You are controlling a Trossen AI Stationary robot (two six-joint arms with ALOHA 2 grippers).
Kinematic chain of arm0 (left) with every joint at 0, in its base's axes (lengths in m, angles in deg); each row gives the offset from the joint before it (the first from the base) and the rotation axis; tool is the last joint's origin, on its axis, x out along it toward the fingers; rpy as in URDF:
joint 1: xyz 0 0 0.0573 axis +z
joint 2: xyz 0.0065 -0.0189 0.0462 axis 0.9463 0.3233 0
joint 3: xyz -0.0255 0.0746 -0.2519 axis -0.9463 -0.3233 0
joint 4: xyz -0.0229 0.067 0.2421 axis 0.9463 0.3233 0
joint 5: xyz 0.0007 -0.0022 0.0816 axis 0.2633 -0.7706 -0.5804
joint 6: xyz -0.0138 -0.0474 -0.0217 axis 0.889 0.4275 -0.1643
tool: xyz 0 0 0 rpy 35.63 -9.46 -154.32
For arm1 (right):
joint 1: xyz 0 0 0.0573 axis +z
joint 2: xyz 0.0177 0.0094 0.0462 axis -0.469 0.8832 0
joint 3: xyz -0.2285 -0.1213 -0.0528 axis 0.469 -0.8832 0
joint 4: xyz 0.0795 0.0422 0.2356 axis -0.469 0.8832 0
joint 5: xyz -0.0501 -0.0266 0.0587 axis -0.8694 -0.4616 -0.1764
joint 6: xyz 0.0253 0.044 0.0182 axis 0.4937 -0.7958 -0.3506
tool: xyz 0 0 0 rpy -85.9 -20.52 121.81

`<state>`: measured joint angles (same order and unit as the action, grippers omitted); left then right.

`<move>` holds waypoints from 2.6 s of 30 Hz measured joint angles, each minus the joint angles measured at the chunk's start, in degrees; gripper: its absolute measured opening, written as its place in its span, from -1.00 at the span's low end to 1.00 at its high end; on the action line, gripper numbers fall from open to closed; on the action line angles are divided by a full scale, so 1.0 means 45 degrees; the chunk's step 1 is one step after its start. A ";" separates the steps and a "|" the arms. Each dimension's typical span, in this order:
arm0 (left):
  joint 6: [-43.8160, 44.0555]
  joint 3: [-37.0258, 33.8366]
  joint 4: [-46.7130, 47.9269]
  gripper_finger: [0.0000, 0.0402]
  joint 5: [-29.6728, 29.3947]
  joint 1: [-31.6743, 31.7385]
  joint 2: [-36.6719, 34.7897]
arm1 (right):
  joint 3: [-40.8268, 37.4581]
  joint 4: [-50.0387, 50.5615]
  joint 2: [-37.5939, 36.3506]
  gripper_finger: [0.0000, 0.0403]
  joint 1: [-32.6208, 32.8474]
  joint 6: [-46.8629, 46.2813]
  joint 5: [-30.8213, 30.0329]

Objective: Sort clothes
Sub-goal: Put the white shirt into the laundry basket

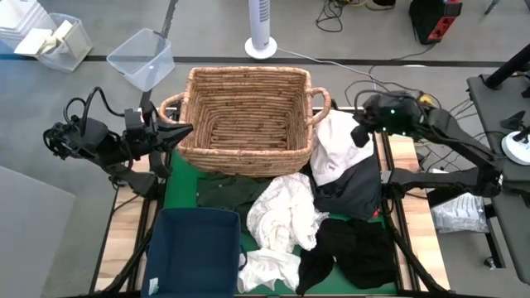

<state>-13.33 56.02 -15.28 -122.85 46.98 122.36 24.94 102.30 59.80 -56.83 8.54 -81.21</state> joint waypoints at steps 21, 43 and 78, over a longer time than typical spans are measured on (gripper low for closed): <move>-0.0142 0.0000 0.0034 -1.00 0.0001 0.0000 0.0015 | -0.4709 -0.3012 0.0089 0.39 0.0695 0.2260 0.1629; -0.0140 0.0000 -0.0010 -1.00 0.0000 0.0003 0.0015 | -0.6107 -0.7130 0.4015 0.25 0.0650 0.1588 -0.1435; -0.0040 0.0000 -0.0015 -1.00 -0.0010 0.0000 0.0014 | -0.4065 -0.5793 -0.3115 -0.96 0.0573 -0.1259 -0.2982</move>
<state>-13.50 56.02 -15.35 -122.89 46.98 122.42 6.65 76.23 45.78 -54.25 2.88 -94.63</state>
